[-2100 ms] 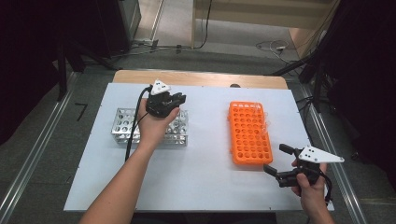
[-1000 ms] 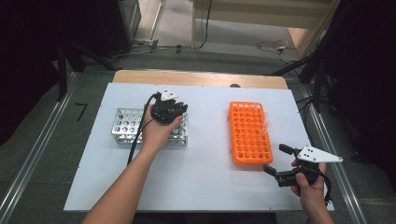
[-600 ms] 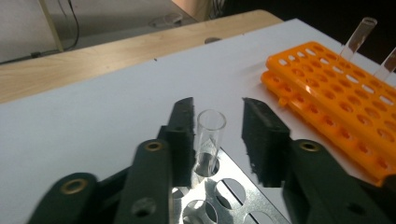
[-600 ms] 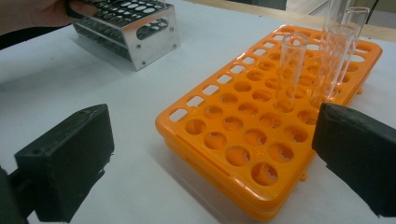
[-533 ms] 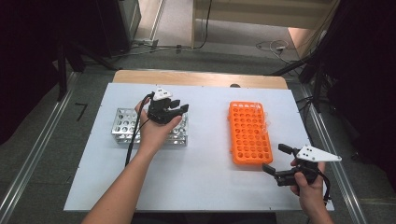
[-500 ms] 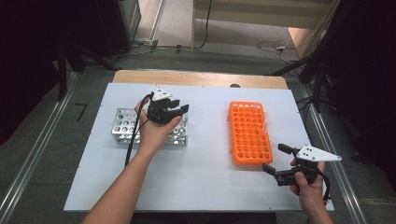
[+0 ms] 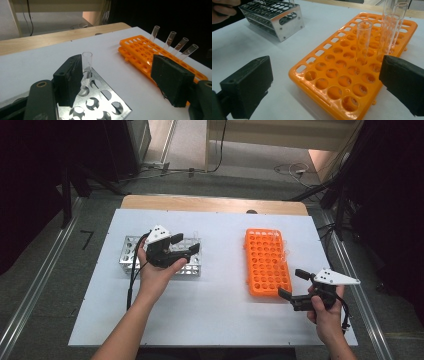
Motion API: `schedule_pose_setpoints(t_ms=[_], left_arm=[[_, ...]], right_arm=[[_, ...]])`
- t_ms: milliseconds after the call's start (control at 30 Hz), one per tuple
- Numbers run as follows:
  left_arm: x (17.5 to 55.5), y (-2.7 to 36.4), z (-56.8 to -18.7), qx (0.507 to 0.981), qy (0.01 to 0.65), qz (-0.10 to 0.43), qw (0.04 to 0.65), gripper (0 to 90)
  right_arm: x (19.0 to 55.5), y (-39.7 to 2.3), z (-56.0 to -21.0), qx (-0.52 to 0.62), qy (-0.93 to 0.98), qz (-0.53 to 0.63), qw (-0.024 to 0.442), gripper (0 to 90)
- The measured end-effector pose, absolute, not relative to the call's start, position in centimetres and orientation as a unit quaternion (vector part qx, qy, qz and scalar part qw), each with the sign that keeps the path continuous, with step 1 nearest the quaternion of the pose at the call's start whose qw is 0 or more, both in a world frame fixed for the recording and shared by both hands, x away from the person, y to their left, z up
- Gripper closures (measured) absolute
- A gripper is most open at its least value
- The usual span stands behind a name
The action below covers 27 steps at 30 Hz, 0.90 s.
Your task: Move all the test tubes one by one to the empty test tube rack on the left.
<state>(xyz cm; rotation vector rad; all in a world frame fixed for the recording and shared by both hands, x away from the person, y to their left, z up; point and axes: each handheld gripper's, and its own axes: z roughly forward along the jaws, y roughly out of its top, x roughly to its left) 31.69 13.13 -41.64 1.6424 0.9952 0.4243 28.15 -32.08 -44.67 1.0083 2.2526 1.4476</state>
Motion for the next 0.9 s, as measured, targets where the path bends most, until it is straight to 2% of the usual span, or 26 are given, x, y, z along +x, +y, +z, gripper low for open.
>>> schedule_pose_setpoints(t_ms=[300, 333, 400, 433, 667, 733, 800, 833, 900], left_arm=[[28.6, 13.6, -42.1, 0.694, 0.408, 0.172, 0.567, 13.7], [28.4, 13.6, -42.2, 0.693, 0.409, 0.166, 0.570, 10.4], [27.9, 13.7, -42.4, 0.694, 0.405, 0.163, 0.573, 10.2], [27.6, 13.7, -42.6, 0.694, 0.404, 0.166, 0.572, 9.4], [26.1, 13.6, -43.4, 0.695, 0.398, 0.151, 0.579, 0.2], [25.9, 13.5, -43.6, 0.699, 0.392, 0.145, 0.580, 0.0], [25.7, 13.1, -43.7, 0.703, 0.389, 0.145, 0.577, 0.0], [25.7, 13.0, -43.7, 0.705, 0.387, 0.145, 0.576, 0.0], [25.7, 12.7, -43.8, 0.706, 0.386, 0.142, 0.576, 0.0]], right_arm=[[30.5, -31.2, -45.1, 0.358, 0.784, 0.489, 0.135, 0.0], [31.1, -31.0, -45.1, 0.360, 0.783, 0.490, 0.130, 0.0], [31.3, -30.9, -45.1, 0.361, 0.783, 0.490, 0.129, 0.4], [31.5, -30.8, -45.2, 0.363, 0.783, 0.488, 0.131, 3.5], [33.0, -30.5, -46.2, 0.376, 0.783, 0.482, 0.114, 7.6], [33.3, -30.5, -46.3, 0.382, 0.780, 0.483, 0.112, 20.7], [33.5, -30.4, -46.4, 0.379, 0.782, 0.483, 0.106, 22.9], [33.7, -30.3, -46.6, 0.387, 0.784, 0.473, 0.111, 29.2], [34.0, -30.5, -46.8, 0.397, 0.784, 0.462, 0.117, 33.8]])
